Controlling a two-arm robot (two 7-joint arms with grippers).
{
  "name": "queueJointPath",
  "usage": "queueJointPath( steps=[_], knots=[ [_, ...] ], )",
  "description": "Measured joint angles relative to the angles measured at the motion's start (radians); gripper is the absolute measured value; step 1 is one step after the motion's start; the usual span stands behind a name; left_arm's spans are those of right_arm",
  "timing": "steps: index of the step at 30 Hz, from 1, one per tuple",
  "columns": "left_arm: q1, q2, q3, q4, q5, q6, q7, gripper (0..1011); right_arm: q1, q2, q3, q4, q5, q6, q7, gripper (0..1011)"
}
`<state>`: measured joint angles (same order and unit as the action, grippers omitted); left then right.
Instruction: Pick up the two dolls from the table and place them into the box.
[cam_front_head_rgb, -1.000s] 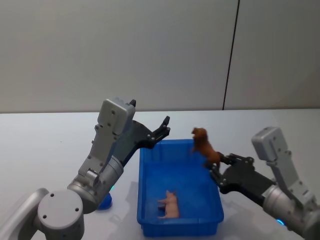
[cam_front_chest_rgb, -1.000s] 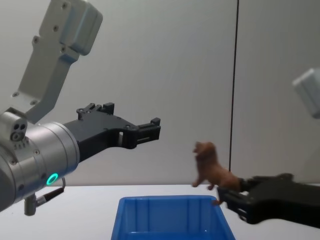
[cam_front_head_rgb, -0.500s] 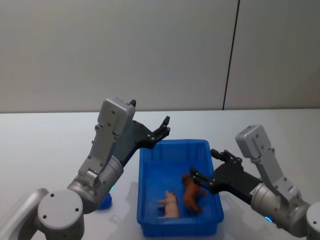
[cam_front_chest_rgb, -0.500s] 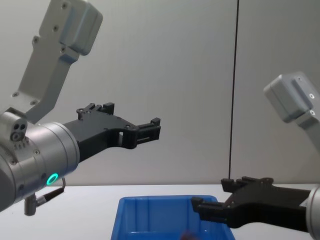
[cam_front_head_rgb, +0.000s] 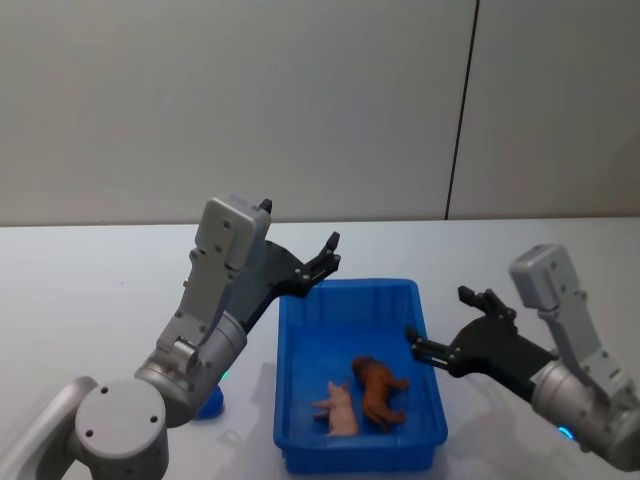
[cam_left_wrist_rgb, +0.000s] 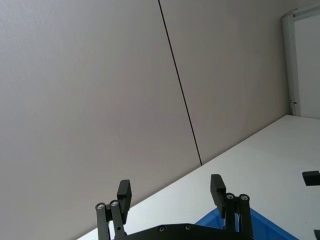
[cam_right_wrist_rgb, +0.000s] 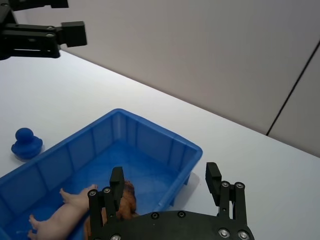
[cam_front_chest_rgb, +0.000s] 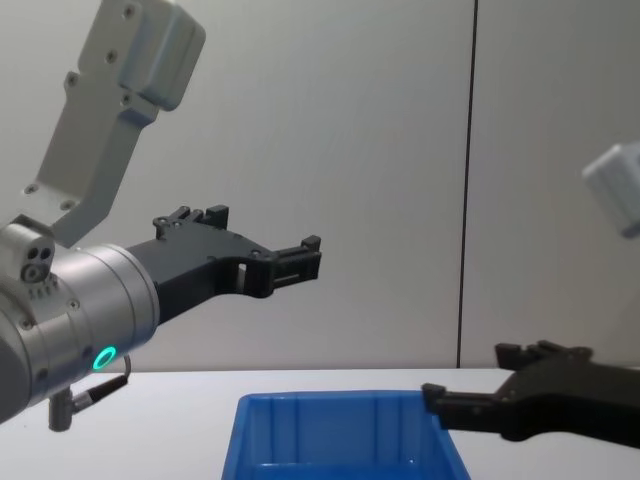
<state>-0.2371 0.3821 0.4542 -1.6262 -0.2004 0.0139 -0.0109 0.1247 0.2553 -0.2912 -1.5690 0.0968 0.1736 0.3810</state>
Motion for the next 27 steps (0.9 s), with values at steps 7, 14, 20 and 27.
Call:
queueJointPath(
  steps=[7,14,20,27],
  knots=[
    [0.000,0.000,0.000,0.000,0.000,0.000,0.000,1002,-0.018,0.031,0.025,-0.007,0.035,-0.011,-0.010,1001],
    [0.000,0.000,0.000,0.000,0.001,-0.001,0.000,1002,-0.031,0.052,0.044,-0.009,0.058,-0.016,-0.019,1001],
    [0.008,0.004,-0.002,-0.006,0.008,-0.003,0.006,1002,-0.037,0.064,0.053,-0.009,0.070,-0.019,-0.024,1001],
    [0.038,0.024,-0.006,-0.041,0.012,0.020,0.053,1002,-0.041,0.071,0.059,-0.010,0.078,-0.020,-0.027,1001]
  ],
)
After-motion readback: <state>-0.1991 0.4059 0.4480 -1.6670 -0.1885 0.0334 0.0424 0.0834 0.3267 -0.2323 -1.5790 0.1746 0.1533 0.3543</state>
